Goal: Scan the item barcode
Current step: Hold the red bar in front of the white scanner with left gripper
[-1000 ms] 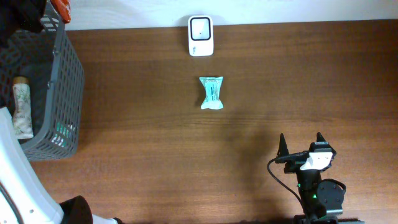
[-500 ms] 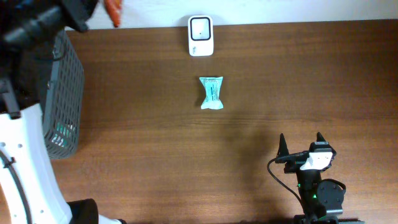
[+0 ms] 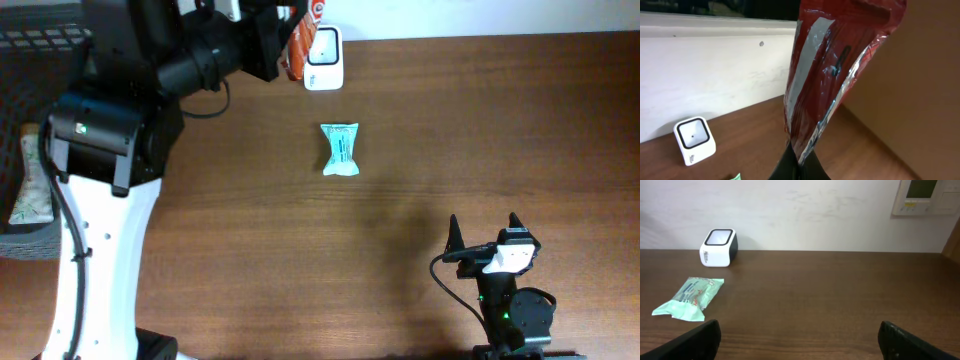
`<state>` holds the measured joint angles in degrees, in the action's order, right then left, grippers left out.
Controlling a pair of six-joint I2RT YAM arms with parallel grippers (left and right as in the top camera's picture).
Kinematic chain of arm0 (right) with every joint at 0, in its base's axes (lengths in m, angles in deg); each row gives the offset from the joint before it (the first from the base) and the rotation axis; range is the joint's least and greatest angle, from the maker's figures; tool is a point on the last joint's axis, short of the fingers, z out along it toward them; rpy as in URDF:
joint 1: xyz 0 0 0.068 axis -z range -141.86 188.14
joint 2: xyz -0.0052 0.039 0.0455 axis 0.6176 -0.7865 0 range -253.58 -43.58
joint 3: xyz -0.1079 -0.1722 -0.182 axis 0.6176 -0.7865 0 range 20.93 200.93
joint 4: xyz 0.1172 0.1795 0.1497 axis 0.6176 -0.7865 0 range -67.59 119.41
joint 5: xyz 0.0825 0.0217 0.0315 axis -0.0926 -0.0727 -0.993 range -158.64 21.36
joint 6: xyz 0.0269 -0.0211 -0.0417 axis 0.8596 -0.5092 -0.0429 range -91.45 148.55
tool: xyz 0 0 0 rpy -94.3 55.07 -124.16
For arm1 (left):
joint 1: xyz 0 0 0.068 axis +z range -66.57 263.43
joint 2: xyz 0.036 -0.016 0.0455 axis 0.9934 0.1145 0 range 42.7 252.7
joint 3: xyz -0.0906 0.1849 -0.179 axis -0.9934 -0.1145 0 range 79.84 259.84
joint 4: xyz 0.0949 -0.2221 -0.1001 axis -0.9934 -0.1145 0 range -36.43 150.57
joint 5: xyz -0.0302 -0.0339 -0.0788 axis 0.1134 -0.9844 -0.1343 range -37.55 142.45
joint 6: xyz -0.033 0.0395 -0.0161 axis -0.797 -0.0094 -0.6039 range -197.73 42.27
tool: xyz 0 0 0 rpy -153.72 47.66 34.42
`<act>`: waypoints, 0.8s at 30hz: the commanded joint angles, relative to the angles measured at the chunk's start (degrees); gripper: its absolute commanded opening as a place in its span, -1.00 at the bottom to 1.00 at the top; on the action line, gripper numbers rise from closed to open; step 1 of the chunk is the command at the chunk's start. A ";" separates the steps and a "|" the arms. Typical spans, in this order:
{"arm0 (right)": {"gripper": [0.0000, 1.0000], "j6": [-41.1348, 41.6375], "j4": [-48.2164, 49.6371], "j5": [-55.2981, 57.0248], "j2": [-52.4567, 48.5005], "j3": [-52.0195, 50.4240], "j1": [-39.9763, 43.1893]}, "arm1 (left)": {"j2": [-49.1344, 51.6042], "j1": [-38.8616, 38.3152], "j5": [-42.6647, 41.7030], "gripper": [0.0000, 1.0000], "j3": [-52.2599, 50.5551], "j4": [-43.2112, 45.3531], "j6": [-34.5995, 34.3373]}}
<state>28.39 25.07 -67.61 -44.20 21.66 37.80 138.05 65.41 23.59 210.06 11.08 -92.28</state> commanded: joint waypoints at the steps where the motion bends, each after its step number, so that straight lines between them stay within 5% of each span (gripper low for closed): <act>1: 0.97 0.22 -0.24 0.72 0.42 -0.42 0.31 | -0.44 -0.72 2.19 -1.00 -0.11 0.15 1.38; 24: 0.97 0.20 -0.24 0.72 0.42 -0.42 0.33 | 5.95 -3.37 8.41 -1.00 -0.11 -5.90 1.36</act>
<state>28.34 25.07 -67.61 -44.20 21.66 37.80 143.53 62.15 29.62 210.06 5.63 -92.01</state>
